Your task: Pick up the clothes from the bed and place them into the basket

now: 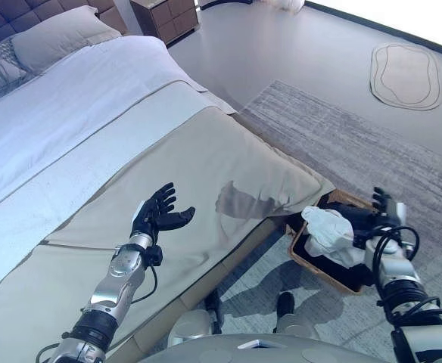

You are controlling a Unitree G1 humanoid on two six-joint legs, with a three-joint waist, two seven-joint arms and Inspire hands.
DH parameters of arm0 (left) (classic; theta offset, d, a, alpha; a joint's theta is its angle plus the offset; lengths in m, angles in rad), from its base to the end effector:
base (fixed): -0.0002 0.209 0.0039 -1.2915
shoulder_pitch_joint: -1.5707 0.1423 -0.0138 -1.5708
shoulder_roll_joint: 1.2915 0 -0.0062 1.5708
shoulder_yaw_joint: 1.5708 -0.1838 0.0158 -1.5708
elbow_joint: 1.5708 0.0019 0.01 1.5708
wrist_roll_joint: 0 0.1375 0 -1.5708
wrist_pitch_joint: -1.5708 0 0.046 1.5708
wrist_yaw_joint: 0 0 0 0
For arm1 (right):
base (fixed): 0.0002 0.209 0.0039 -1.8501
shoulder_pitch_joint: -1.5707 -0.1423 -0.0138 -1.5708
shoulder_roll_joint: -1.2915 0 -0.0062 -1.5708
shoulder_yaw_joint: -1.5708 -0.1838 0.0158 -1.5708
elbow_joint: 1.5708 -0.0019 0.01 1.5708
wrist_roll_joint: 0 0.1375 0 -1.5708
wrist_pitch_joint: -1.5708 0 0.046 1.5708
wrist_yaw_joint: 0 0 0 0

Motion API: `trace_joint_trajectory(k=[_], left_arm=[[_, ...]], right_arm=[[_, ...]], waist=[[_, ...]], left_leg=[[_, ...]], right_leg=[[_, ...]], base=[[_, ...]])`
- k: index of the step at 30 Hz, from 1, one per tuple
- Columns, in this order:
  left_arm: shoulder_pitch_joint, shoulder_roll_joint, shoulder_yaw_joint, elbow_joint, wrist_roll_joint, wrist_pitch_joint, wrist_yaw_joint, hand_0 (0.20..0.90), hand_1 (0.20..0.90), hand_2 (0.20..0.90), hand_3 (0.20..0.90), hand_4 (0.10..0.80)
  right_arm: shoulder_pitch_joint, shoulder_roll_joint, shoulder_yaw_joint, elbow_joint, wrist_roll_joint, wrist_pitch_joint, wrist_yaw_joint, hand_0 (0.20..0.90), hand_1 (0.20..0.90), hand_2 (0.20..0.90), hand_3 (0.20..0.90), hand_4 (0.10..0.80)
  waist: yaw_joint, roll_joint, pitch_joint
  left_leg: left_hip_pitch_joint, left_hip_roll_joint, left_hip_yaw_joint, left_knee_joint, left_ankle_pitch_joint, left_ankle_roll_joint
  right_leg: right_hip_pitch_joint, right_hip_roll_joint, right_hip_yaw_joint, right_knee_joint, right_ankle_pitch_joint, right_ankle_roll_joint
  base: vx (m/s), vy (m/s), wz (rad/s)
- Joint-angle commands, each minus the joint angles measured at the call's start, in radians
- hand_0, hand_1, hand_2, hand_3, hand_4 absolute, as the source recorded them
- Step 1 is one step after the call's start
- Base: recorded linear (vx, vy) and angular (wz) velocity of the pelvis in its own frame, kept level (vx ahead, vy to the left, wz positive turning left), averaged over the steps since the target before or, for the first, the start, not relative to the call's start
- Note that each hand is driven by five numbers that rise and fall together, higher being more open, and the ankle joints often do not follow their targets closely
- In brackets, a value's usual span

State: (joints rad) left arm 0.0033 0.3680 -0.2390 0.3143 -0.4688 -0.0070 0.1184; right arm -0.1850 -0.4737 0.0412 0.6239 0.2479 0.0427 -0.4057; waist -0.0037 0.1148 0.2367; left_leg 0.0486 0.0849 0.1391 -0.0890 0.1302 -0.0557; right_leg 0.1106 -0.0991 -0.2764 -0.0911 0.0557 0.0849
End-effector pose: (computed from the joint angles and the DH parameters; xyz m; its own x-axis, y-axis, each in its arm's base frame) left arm 0.1855 0.1968 -0.0117 0.9278 0.0203 -0.3726 -0.0353 0.9988 -0.0337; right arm 0.2157 -0.2693 0.0009 0.7738 -0.5645 -0.2875 0.4412 0.8059 -0.3947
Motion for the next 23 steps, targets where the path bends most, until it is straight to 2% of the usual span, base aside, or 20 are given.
trace_joint_trajectory(k=[1,3,5,15,23], left_arm=[[-0.007,0.012,0.058,0.007,0.036,-0.150,-0.037,0.900,0.900,0.900,0.900,0.800],[0.014,-0.014,0.053,0.029,0.005,-0.181,-0.124,0.900,0.900,0.900,0.900,0.800],[0.021,-0.031,0.046,0.063,0.023,-0.194,-0.159,0.900,0.900,0.900,0.900,0.800],[0.071,-0.074,0.092,0.166,0.045,-0.195,-0.153,0.900,0.900,0.900,0.900,0.800],[0.091,-0.063,0.120,0.184,0.061,-0.147,-0.140,0.900,0.900,0.900,0.900,0.800]], right_arm=[[-0.007,0.010,0.053,-0.121,-0.116,-0.151,-0.018,0.900,0.900,0.900,0.900,0.800],[0.045,0.059,0.100,-0.190,-0.184,-0.178,0.010,0.900,0.900,0.900,0.900,0.800],[0.076,0.084,0.131,-0.219,-0.205,-0.191,0.055,0.900,0.900,0.900,0.900,0.800],[0.165,0.125,0.182,-0.235,-0.253,-0.179,0.246,0.900,0.900,0.900,0.900,0.800],[0.180,0.103,0.194,-0.266,-0.301,-0.145,0.272,0.900,0.900,0.900,0.900,0.800]], waist=[[0.002,-0.071,-0.096],[-0.002,-0.076,-0.104],[-0.007,-0.080,-0.109],[0.007,-0.102,-0.125],[0.025,-0.121,-0.128]], left_leg=[[0.049,0.002,0.061,0.040,-0.131,-0.015],[0.055,0.000,0.063,0.033,-0.132,-0.009],[0.057,-0.001,0.064,0.030,-0.133,-0.007],[0.073,-0.010,0.048,0.016,-0.144,0.005],[0.073,-0.014,0.029,0.012,-0.147,0.008]], right_leg=[[0.000,-0.013,0.022,0.058,-0.072,-0.024],[0.001,-0.014,0.020,0.063,-0.076,-0.020],[-0.002,-0.014,0.020,0.071,-0.080,-0.016],[0.016,-0.020,-0.001,0.078,-0.090,-0.002],[0.024,-0.020,-0.012,0.079,-0.093,0.006]], base=[[0.005,0.060,0.07],[-0.002,0.072,0.06],[-0.007,0.072,0.02],[0.004,0.023,0.01],[0.013,-0.020,0.05]])
